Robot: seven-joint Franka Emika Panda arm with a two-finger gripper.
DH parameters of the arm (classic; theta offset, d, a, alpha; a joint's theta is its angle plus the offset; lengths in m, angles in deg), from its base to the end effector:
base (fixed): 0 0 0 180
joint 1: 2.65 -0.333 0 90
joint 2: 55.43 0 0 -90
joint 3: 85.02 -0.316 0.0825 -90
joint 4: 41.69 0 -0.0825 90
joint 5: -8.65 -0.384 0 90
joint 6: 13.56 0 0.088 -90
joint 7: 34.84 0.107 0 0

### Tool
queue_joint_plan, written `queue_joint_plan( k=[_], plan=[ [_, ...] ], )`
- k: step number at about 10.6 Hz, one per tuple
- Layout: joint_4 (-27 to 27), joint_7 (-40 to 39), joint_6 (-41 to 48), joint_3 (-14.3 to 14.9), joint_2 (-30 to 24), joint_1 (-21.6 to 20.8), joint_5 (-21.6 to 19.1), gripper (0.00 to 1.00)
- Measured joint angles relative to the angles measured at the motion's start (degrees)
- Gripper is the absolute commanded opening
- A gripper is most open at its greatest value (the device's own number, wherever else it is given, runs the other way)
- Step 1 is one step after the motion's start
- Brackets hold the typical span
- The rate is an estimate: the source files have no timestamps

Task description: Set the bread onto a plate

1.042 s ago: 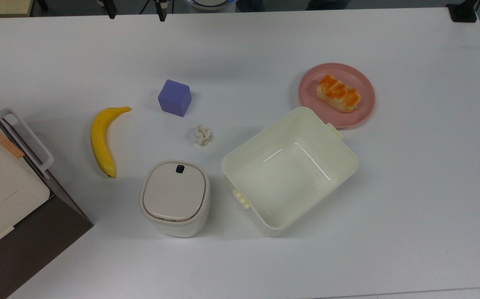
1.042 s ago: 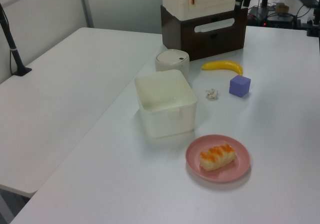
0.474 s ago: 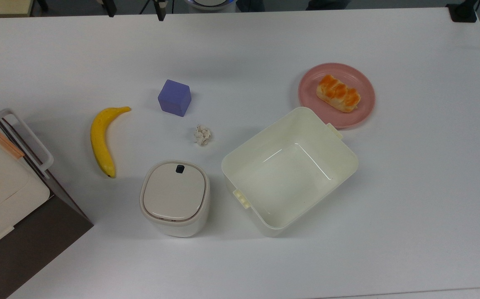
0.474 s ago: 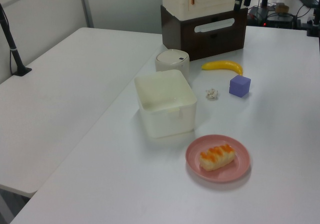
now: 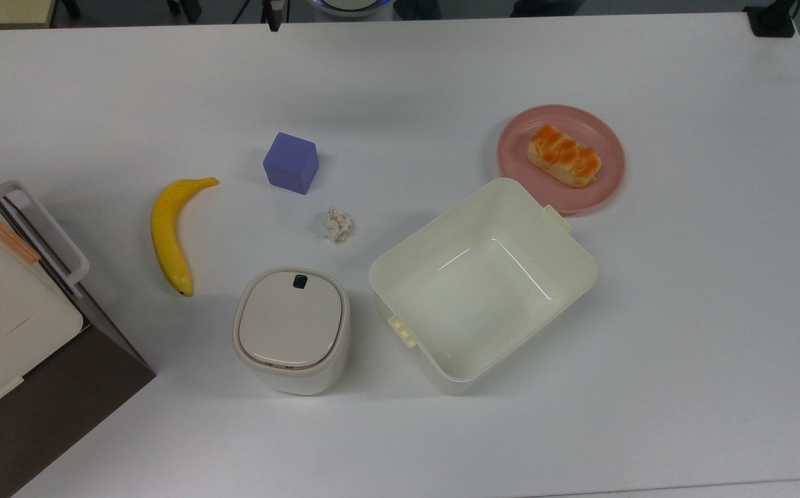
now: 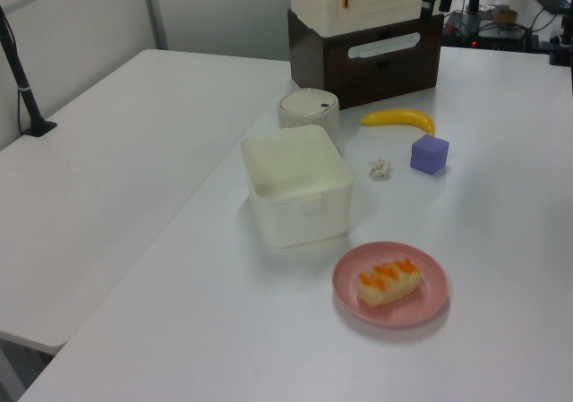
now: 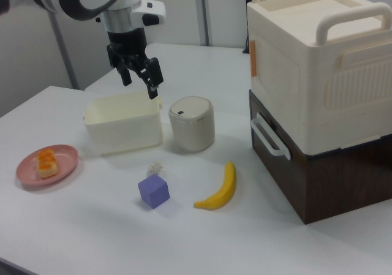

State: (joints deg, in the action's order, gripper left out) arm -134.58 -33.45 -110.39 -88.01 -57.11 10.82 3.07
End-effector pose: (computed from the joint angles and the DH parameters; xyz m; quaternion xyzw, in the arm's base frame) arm 0.5494 -0.0917 0.6282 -0.9920 0.1065 -0.0526 0.0438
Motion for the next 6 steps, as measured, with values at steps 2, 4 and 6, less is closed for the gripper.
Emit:
queue_joint_plan(
  k=[2,4,6],
  plan=[
    [0.9,-1.2,2.5,0.4,-0.1,0.0,0.0,1.00],
    [2.9,-2.5,5.7,0.5,-0.5,0.0,0.0,1.00],
    [3.3,-2.7,6.1,0.5,-0.6,0.0,0.0,1.00]
  ],
)
